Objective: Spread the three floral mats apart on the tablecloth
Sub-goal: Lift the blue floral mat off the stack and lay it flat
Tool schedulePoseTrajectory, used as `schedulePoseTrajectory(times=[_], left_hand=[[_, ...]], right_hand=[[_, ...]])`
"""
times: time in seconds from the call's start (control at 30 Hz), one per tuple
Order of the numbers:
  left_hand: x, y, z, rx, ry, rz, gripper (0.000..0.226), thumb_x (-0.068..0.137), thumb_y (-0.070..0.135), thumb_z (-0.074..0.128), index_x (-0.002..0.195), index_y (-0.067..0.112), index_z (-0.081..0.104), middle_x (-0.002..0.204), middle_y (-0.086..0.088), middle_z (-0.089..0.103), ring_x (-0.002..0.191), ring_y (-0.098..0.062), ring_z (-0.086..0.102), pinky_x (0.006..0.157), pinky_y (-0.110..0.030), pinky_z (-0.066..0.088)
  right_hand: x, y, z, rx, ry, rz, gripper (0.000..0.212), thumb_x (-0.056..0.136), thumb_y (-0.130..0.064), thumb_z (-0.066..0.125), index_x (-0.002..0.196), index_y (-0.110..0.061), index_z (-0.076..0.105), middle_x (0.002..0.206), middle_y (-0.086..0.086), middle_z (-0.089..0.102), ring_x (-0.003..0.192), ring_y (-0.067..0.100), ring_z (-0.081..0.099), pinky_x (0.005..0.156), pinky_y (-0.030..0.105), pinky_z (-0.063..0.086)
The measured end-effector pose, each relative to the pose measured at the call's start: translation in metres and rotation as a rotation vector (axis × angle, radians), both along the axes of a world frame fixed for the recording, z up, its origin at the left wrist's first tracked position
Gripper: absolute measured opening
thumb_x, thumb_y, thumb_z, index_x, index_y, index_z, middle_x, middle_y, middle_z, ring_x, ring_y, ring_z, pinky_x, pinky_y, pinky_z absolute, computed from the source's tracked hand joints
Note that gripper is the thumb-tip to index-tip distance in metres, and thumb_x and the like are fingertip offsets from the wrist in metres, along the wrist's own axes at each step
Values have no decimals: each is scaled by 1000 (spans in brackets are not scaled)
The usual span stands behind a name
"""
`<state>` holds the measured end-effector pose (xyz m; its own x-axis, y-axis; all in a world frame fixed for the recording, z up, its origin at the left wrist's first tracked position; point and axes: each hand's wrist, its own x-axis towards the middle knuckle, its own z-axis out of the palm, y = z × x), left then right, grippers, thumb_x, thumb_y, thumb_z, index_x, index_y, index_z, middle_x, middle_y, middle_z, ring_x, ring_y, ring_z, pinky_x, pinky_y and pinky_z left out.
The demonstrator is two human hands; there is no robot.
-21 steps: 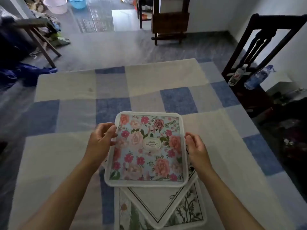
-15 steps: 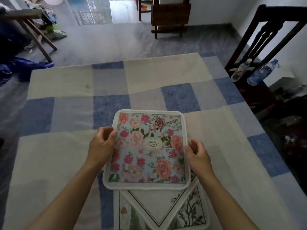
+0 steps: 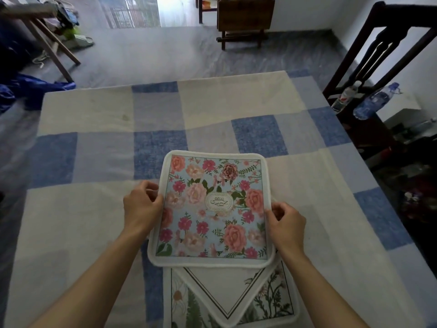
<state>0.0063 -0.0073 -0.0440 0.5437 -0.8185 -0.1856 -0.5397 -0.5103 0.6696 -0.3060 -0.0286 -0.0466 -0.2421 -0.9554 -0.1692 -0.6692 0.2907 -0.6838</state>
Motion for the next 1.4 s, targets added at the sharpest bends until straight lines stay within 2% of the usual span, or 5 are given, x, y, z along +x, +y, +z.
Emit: schedulePoseTrajectory(times=[0.17,0.3,0.5,0.93,1.4], left_hand=[[-13,12,26,-136,-60,-44,13,84,13,73,94,15,65,75,7,61,64,1,57,57,-6,36],[-14,23,56,-202,-73,-70,16,84,10,72,99,12,67,76,5,63,66,1,57,58,-7,37],[-21,54,102,-305,-69,-79,19,84,13,73,103,15,67,75,11,62,67,0,59,59,-8,39],[-86,166,169,-417,-108,-34,17,82,15,73,99,17,68,76,9,64,70,-2,60,68,-22,48],[-192,300,196,-447,-158,137,19,83,15,73,100,18,67,78,10,64,70,-4,62,59,-14,45]], right_hand=[[-2,7,14,-66,-25,40,10,88,-26,71,87,-16,71,80,-3,69,72,11,67,66,31,60],[1,13,41,-126,-100,-6,11,86,-24,74,79,-24,65,74,-11,67,64,0,65,54,14,55],[-12,45,92,-256,-150,-43,12,85,-22,75,80,-26,65,73,-13,66,63,-4,62,51,5,47],[-88,141,152,-434,-245,-10,4,86,-20,72,86,-17,69,75,-8,67,69,4,64,61,21,53],[-181,215,170,-416,-393,168,6,85,-20,72,82,-19,68,74,-10,66,67,-6,62,54,7,47]])
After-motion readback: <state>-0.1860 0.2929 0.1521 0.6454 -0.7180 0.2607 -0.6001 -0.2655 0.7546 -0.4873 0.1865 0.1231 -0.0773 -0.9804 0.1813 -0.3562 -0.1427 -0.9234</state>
